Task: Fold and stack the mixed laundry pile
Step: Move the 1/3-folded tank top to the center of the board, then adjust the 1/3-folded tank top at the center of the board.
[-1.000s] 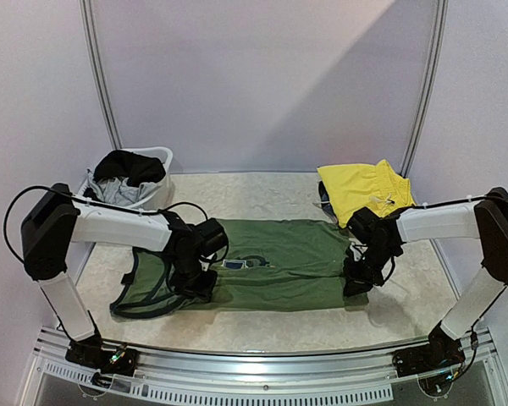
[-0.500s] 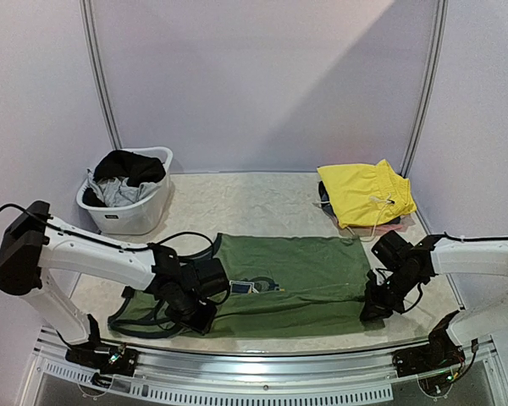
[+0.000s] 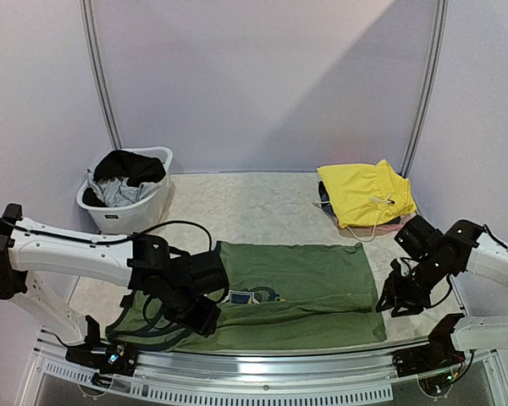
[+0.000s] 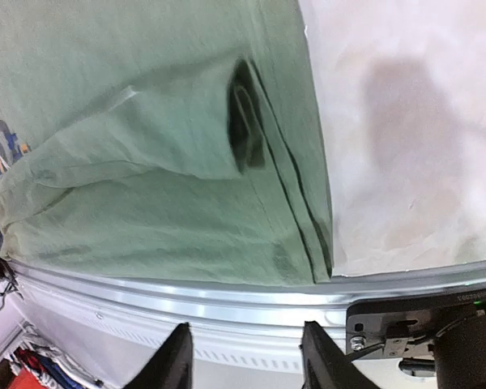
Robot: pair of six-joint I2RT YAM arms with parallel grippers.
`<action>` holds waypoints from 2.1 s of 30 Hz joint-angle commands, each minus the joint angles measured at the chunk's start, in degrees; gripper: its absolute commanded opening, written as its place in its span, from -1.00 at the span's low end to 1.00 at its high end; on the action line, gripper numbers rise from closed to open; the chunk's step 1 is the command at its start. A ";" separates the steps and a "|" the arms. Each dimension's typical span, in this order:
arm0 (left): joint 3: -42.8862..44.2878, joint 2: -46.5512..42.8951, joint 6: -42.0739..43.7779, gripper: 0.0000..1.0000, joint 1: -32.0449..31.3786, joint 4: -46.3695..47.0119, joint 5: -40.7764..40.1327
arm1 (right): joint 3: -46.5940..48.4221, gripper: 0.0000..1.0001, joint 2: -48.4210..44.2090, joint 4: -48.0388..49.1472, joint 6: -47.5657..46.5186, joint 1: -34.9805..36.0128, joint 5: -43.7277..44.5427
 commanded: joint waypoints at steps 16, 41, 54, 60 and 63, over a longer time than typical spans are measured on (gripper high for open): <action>-0.45 2.39 8.23 0.21 17.43 0.92 1.23 | 10.01 -0.15 24.06 9.06 -4.76 -2.46 7.32; -3.38 6.99 9.47 -0.96 20.11 12.66 9.45 | 9.74 -1.00 28.06 8.30 -8.36 -2.62 4.56; -6.77 -19.09 7.52 -0.99 17.51 -0.71 16.16 | 8.03 -1.00 5.89 -19.54 -9.45 -2.38 -6.09; -9.55 -21.96 4.71 -0.95 11.03 -1.36 19.33 | 7.32 -1.00 -1.48 -27.27 -8.28 -1.54 -13.67; -10.76 -23.28 2.69 -0.95 8.23 -1.28 20.08 | 7.08 -1.00 -4.88 -30.66 -6.55 -0.82 -16.43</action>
